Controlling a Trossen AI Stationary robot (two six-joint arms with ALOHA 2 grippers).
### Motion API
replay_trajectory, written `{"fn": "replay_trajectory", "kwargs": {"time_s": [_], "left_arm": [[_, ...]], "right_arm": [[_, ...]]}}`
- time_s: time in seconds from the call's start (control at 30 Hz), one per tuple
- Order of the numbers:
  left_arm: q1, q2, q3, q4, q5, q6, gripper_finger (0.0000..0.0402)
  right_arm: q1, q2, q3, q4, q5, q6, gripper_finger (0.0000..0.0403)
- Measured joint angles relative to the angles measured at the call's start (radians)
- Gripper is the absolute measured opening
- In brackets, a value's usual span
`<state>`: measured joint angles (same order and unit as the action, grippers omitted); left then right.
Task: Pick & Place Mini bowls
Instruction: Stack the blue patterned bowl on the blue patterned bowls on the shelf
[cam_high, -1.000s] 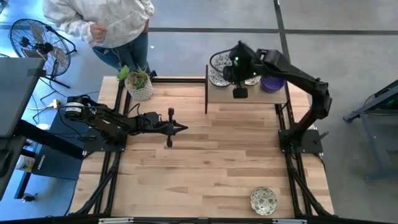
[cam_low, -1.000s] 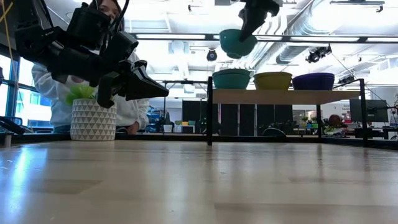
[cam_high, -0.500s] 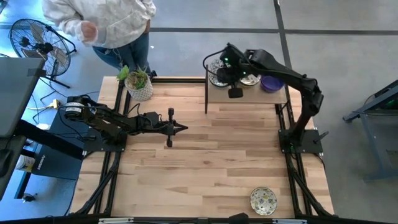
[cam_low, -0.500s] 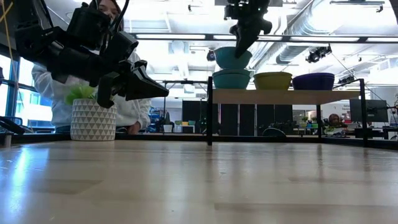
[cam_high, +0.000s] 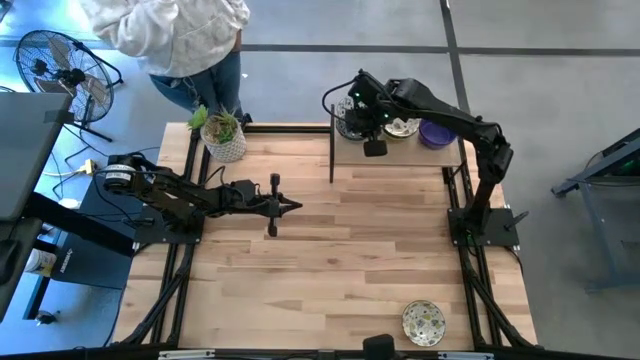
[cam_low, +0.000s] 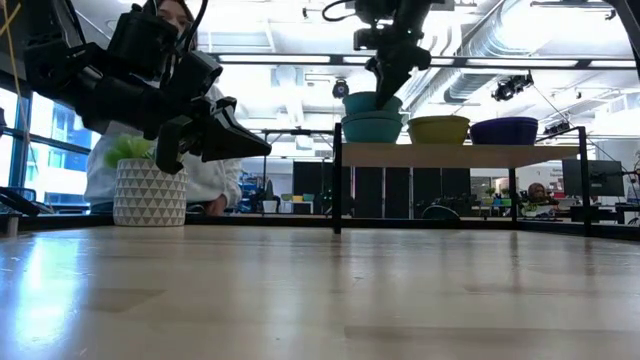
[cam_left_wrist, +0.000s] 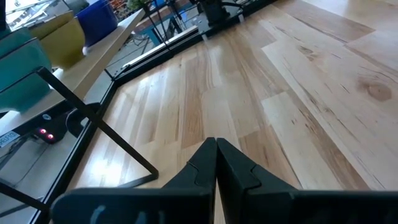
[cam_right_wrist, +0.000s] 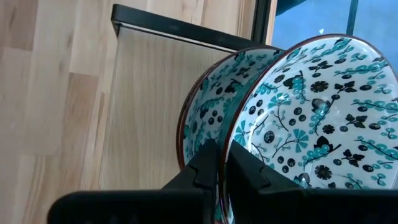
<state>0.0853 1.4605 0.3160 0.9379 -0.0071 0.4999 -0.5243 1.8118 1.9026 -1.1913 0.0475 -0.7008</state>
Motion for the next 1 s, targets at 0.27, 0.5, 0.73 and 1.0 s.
{"fn": "replay_trajectory", "kwargs": {"time_s": [0.27,0.5,0.73,1.0], "left_arm": [[0.000,0.000,0.000,-0.002,0.000,0.000,0.0000],[0.000,0.000,0.000,-0.002,0.000,0.000,0.0000],[0.000,0.000,0.000,-0.002,0.000,0.000,0.0000],[0.000,0.000,0.000,-0.002,0.000,0.000,0.0000]], "right_arm": [[-0.001,0.000,0.000,-0.011,-0.004,-0.007,0.0019],[-0.001,0.000,0.000,-0.015,-0.006,-0.007,0.0025],[0.000,0.000,0.000,-0.014,-0.006,-0.006,0.0053],[0.003,-0.006,0.000,-0.014,0.002,0.021,0.0101]]}}
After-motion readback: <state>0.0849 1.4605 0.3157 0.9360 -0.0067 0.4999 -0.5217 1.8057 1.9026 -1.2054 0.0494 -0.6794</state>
